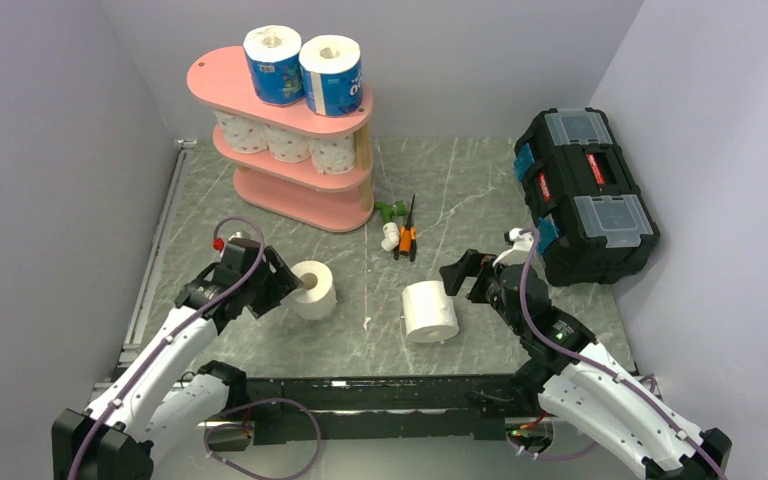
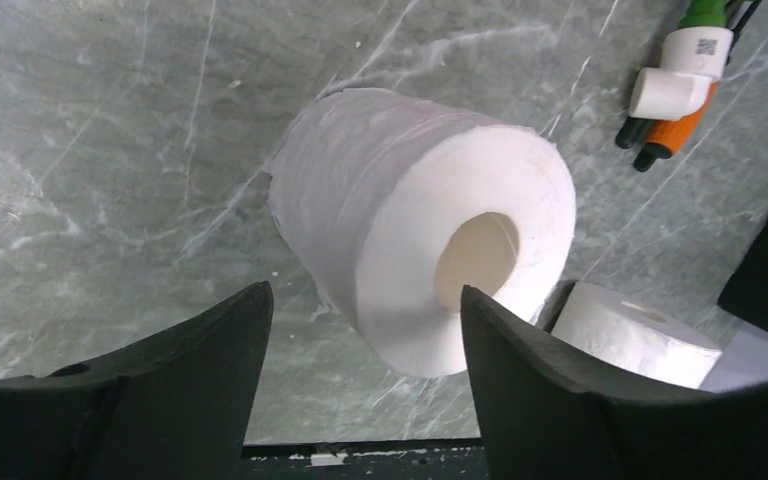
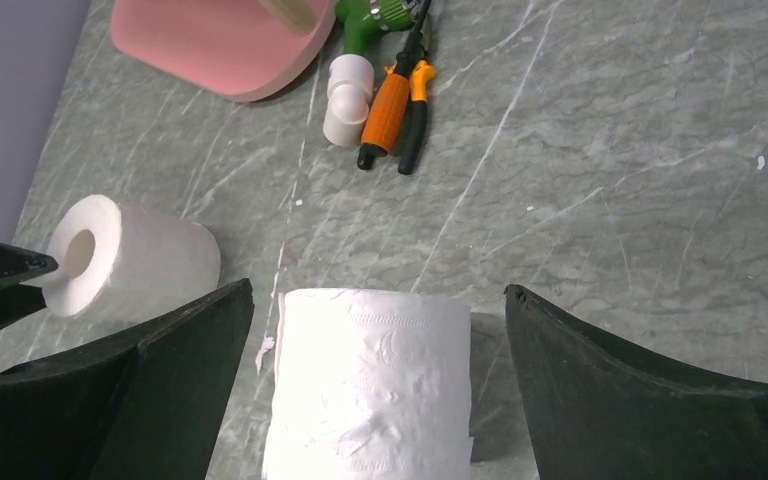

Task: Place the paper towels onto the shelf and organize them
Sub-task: Pick up the paper towel from the center of the board.

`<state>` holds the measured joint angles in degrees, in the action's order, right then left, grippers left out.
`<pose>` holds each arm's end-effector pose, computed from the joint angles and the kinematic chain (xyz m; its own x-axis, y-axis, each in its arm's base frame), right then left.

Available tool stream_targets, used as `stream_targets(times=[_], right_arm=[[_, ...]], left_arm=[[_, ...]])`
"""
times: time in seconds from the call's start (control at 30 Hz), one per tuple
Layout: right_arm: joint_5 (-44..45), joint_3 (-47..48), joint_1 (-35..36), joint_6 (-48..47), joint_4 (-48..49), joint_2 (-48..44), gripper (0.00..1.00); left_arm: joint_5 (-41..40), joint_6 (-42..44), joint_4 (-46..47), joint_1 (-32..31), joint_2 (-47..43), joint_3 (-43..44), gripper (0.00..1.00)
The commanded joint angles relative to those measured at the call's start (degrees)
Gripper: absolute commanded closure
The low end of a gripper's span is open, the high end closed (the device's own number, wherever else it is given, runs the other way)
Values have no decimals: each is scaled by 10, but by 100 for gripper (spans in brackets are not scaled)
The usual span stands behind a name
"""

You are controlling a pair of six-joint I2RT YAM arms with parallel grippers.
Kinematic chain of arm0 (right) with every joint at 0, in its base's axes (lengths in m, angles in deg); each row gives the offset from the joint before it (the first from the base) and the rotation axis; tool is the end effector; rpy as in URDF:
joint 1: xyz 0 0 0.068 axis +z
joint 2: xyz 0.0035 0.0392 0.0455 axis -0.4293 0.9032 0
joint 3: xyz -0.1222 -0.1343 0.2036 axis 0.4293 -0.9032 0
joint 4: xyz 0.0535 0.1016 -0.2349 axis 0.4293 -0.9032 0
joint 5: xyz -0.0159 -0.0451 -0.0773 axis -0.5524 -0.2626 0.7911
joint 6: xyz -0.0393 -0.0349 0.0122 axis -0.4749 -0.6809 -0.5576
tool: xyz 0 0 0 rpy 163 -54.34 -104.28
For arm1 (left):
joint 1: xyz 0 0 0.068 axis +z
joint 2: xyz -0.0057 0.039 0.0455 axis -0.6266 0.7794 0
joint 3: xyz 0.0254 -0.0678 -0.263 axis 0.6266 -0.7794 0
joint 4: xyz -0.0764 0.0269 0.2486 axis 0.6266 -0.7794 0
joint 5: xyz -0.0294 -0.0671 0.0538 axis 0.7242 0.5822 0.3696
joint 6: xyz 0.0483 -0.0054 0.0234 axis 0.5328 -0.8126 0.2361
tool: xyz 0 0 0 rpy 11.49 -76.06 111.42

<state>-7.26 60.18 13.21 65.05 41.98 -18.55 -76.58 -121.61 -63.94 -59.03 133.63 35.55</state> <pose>0.1196 0.0822 0.2576 -0.4574 0.3466 -0.8189 -0.1456 0.8793 0.4535 0.1574 -0.0569 0.2343 -0.6734 -0.6433 -0.3642 -0.4225 0.7392 -0.5245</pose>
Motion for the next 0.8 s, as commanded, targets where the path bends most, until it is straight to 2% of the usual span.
stream_targets(times=[0.0, 0.1, 0.5, 0.77], right_arm=[[3, 2, 2, 5, 17, -2, 2], [7, 2, 2, 3, 14, -4, 2], [11, 4, 2, -4, 17, 2, 1], [12, 6, 2, -7, 20, 10, 1]], left_arm=[[-22, -17, 1, -5, 11, 5, 32], [-34, -19, -1, -5, 22, 10, 35], [-30, -11, 21, -8, 66, 16, 34], [-45, -15, 10, -18, 72, 25, 47]])
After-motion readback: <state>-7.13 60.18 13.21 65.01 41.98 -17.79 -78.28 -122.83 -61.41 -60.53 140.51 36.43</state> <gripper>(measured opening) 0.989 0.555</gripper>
